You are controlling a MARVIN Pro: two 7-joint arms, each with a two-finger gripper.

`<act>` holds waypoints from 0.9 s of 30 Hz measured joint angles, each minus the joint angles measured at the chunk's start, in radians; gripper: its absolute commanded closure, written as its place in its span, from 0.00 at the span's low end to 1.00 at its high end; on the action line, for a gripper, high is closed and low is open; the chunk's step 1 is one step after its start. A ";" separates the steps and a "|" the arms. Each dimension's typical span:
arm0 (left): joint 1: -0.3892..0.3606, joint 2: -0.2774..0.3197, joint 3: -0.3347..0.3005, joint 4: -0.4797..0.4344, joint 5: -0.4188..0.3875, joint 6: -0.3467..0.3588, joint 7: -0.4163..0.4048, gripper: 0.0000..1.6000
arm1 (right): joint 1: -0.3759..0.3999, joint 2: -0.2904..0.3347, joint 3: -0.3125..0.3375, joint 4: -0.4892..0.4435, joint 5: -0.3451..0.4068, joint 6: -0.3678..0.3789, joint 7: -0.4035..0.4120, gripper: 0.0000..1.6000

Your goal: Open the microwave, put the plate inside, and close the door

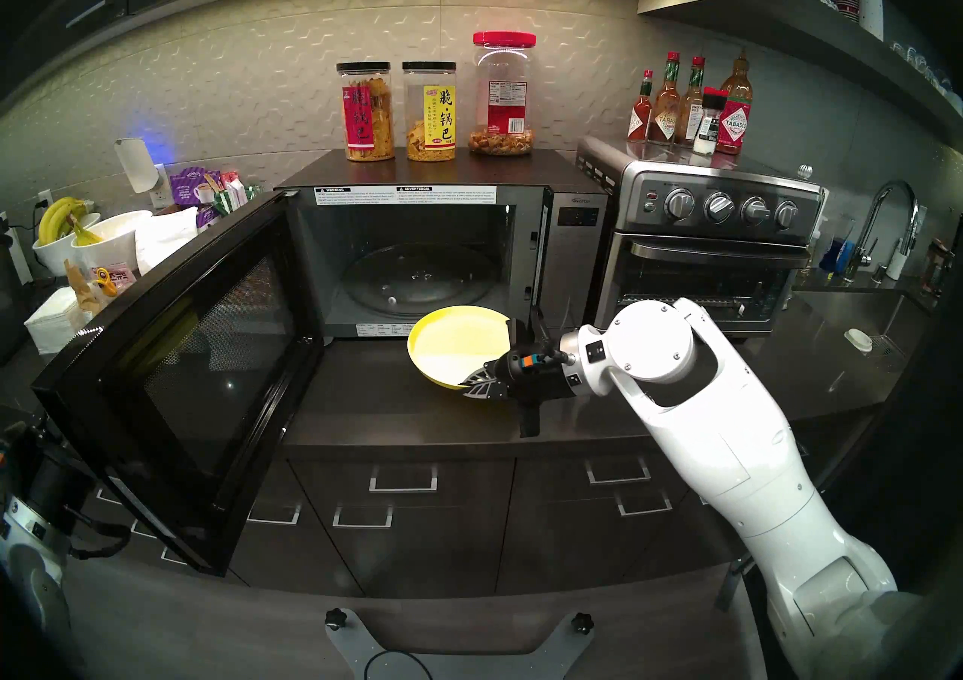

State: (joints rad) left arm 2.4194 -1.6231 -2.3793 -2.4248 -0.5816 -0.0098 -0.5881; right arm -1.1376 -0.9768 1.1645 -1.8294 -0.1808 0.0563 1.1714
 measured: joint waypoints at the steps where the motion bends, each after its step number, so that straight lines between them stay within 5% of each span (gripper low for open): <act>1: 0.000 0.000 0.000 0.000 0.000 0.000 0.000 0.00 | 0.009 -0.005 -0.005 0.005 -0.003 0.001 0.004 1.00; 27: -0.007 -0.007 -0.003 0.000 0.005 0.004 -0.008 0.00 | 0.215 -0.168 -0.093 0.197 -0.085 0.053 0.027 1.00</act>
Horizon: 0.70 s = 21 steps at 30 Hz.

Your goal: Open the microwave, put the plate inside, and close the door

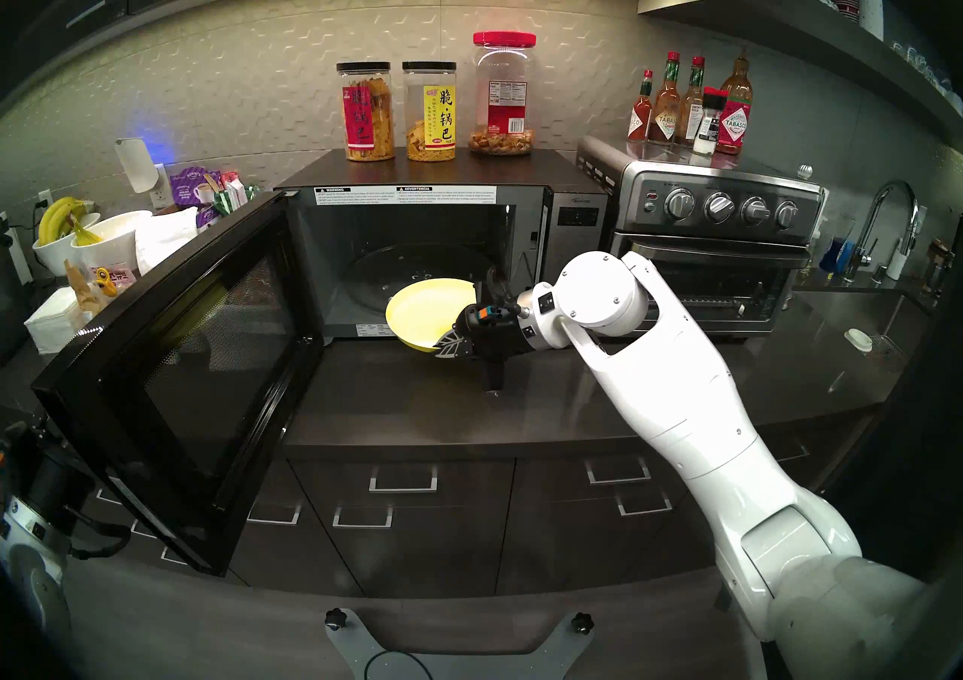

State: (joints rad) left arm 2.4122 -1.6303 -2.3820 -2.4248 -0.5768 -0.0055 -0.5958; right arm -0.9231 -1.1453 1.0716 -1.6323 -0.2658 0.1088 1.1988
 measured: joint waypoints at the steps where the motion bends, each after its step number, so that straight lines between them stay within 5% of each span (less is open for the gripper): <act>1: 0.000 0.000 0.000 0.000 0.000 0.000 0.000 0.00 | 0.005 -0.005 -0.003 0.005 0.000 0.002 0.000 1.00; 21: -0.005 -0.005 -0.002 0.000 0.004 0.004 -0.006 0.00 | 0.108 -0.090 -0.056 0.145 -0.052 0.034 -0.021 1.00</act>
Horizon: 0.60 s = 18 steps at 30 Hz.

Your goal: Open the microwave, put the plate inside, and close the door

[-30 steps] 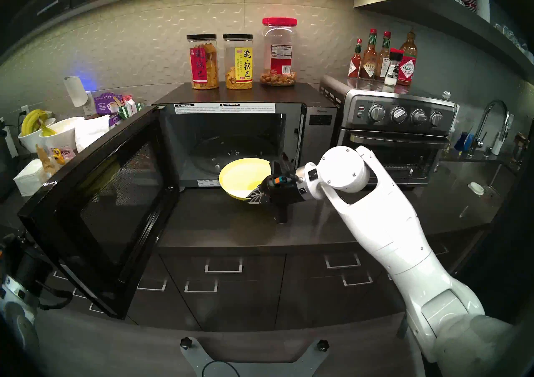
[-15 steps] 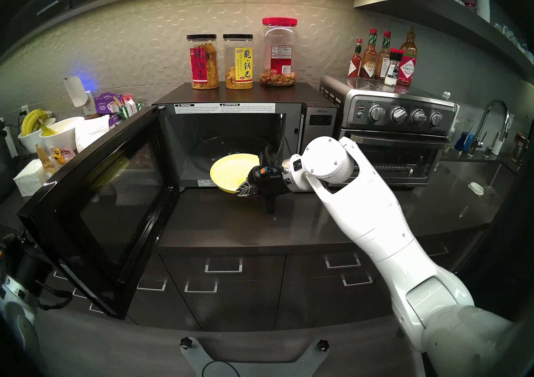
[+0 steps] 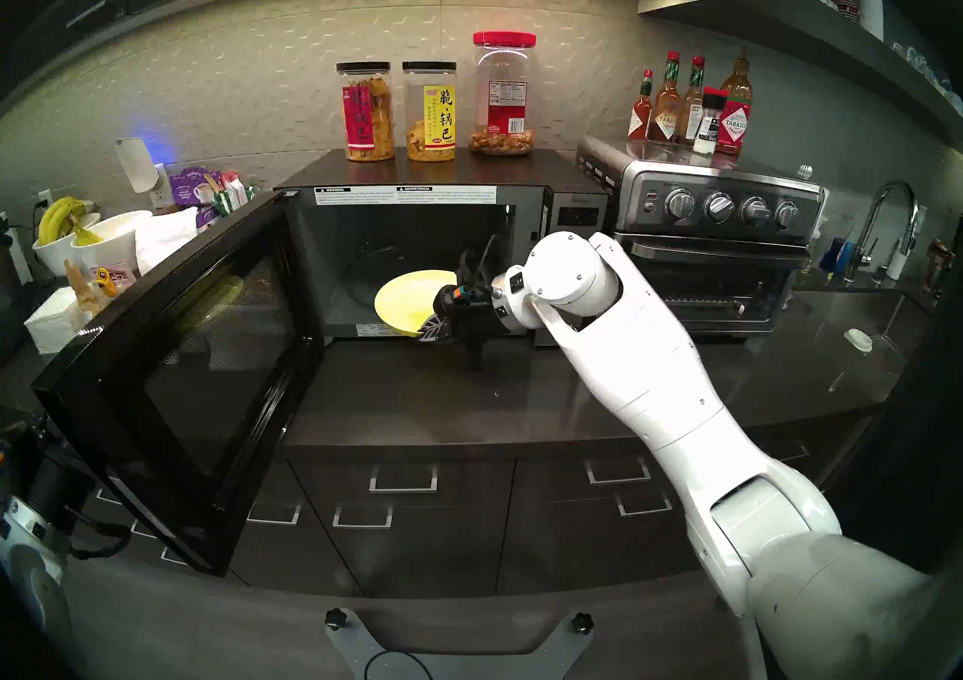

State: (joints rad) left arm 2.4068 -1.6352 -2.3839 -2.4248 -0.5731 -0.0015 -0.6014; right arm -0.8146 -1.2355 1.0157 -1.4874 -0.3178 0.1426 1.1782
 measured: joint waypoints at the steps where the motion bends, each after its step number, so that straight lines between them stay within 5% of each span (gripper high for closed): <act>1: 0.000 0.000 0.000 0.000 0.000 0.000 0.000 0.00 | 0.004 -0.004 -0.002 0.009 -0.004 0.001 -0.003 1.00; 18: -0.005 -0.005 -0.002 0.000 0.003 0.003 -0.005 0.00 | 0.048 -0.070 -0.006 0.117 -0.053 -0.009 -0.048 1.00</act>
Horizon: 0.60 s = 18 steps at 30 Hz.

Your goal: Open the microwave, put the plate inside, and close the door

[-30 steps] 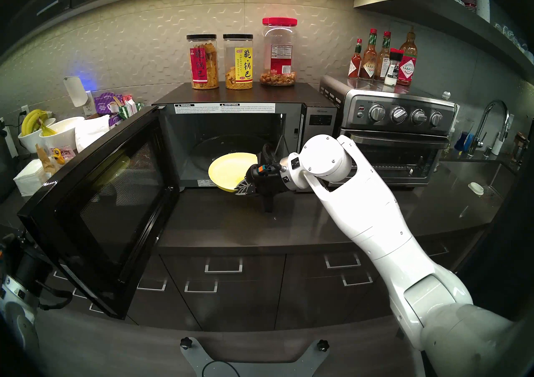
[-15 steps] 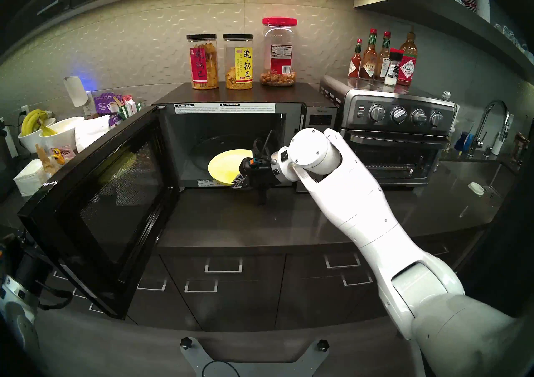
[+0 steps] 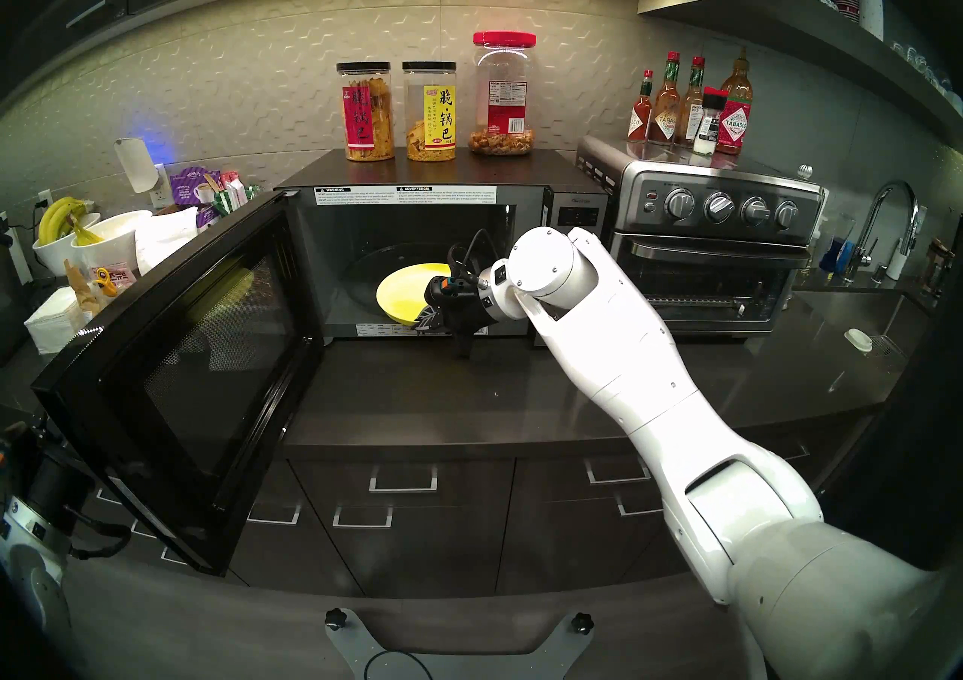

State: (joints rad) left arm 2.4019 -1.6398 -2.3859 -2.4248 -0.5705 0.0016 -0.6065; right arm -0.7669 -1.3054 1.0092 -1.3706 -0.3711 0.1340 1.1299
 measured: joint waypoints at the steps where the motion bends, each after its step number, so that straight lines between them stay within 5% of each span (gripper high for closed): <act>1: 0.000 0.000 0.000 0.000 0.000 0.000 0.000 0.00 | 0.001 -0.003 0.000 0.004 -0.002 -0.001 -0.002 1.00; 18: -0.005 -0.004 -0.002 0.000 0.002 0.004 -0.005 0.00 | 0.008 -0.043 -0.003 0.056 -0.042 -0.012 -0.036 1.00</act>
State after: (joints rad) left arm 2.3973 -1.6437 -2.3879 -2.4248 -0.5688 0.0056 -0.6114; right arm -0.7589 -1.3487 1.0064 -1.3151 -0.4133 0.1217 1.0941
